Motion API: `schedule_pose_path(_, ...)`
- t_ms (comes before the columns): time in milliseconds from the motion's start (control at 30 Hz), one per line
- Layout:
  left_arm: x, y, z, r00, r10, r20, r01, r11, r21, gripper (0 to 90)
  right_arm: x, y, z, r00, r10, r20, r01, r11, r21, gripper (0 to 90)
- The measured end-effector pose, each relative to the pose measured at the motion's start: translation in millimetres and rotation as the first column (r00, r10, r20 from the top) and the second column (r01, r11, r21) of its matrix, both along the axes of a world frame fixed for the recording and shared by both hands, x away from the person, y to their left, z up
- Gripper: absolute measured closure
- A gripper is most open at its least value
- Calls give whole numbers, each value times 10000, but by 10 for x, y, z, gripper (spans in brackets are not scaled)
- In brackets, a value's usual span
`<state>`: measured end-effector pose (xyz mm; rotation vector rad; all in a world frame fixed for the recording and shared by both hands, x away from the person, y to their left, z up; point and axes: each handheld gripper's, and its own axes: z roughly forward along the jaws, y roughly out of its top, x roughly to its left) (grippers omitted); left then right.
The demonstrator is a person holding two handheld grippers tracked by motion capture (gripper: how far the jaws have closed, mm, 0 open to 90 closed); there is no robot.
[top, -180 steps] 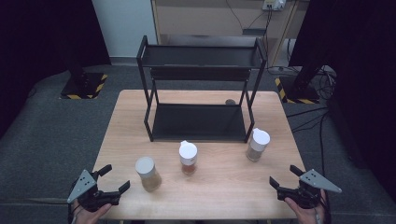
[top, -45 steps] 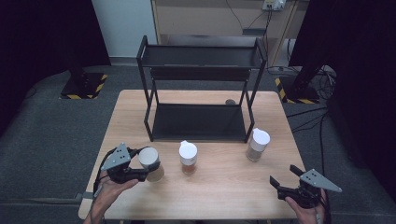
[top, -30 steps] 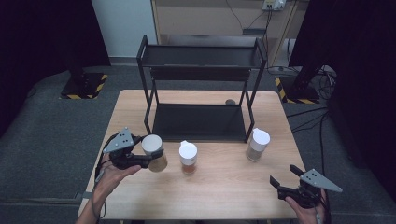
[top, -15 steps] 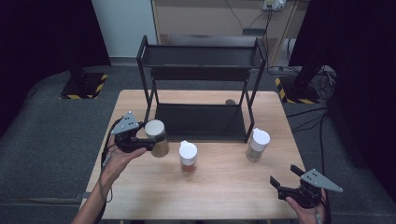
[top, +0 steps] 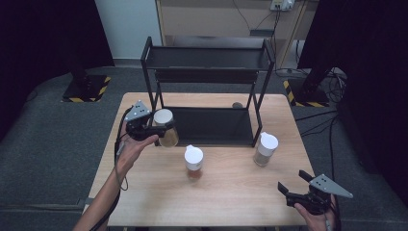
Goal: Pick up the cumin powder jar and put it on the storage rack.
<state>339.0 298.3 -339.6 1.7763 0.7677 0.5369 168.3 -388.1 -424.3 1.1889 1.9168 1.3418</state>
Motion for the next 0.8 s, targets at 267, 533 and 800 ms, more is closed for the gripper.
schedule_pose_path(267,154,-151,14,9986,518,107,-520,9985,191,321,7,-5,-1,10000,80,-8,-80,10000,-2,46)
schedule_pose_path(533,306,-279,-94,9936,1121,137,-1120,9937,-82,321,10,-8,-3,9999,131,-13,-131,9999,7,48)
schedule_pose_path(800,434,-424,-211,9879,1550,17,-1550,9878,145,322,12,-13,-4,9999,145,-22,-145,9999,27,49)
